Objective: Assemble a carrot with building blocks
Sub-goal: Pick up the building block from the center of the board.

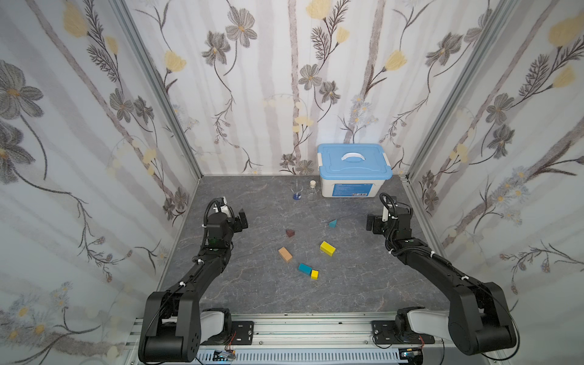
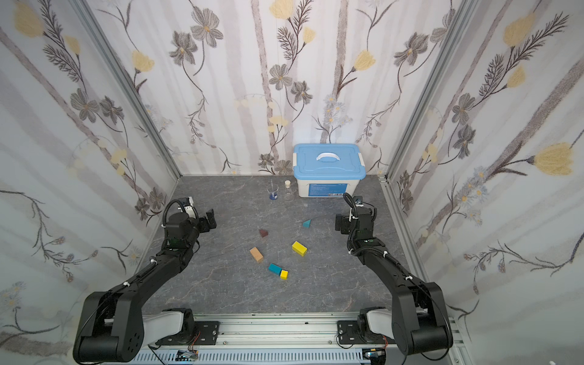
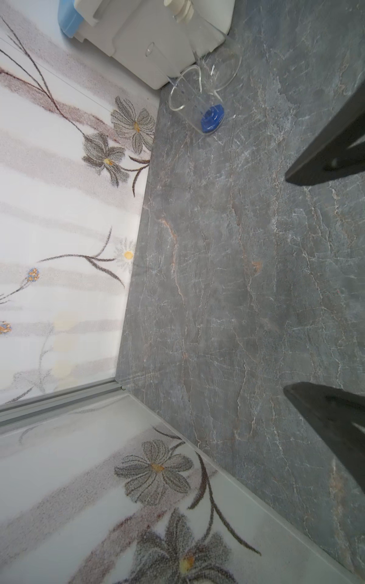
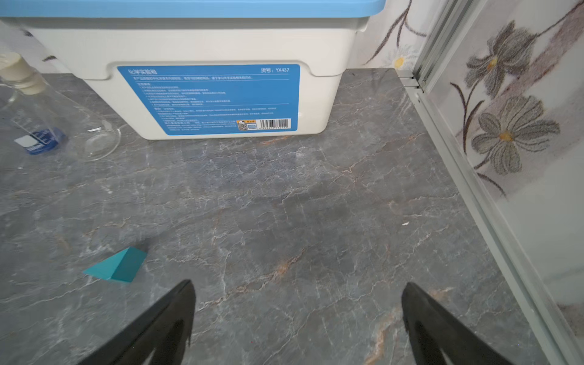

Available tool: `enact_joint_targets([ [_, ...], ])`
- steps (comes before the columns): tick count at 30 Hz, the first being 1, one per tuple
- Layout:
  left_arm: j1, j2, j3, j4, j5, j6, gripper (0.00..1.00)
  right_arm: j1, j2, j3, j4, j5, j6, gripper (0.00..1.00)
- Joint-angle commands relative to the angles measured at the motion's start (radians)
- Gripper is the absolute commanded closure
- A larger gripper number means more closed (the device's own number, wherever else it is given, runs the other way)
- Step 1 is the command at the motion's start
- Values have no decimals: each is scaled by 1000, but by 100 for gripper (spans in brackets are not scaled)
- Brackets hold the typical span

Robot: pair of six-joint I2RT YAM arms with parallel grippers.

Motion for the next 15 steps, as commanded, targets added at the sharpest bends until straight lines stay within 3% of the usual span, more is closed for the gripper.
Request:
enact_joint_targets([
  [1, -15, -43, 55, -199, -19, -73, 0, -15, -44, 68, -219, -105, 144, 0],
  [6, -63, -97, 127, -388, -26, -169, 0, 55, 17, 220, -427, -257, 179, 0],
  [12, -124, -162, 174, -552, -99, -329, 0, 278, 135, 395, -581, -280, 134, 0],
  [15, -140, -177, 217, -631, -131, -397, 1, 400, 218, 461, -633, -278, 102, 10],
])
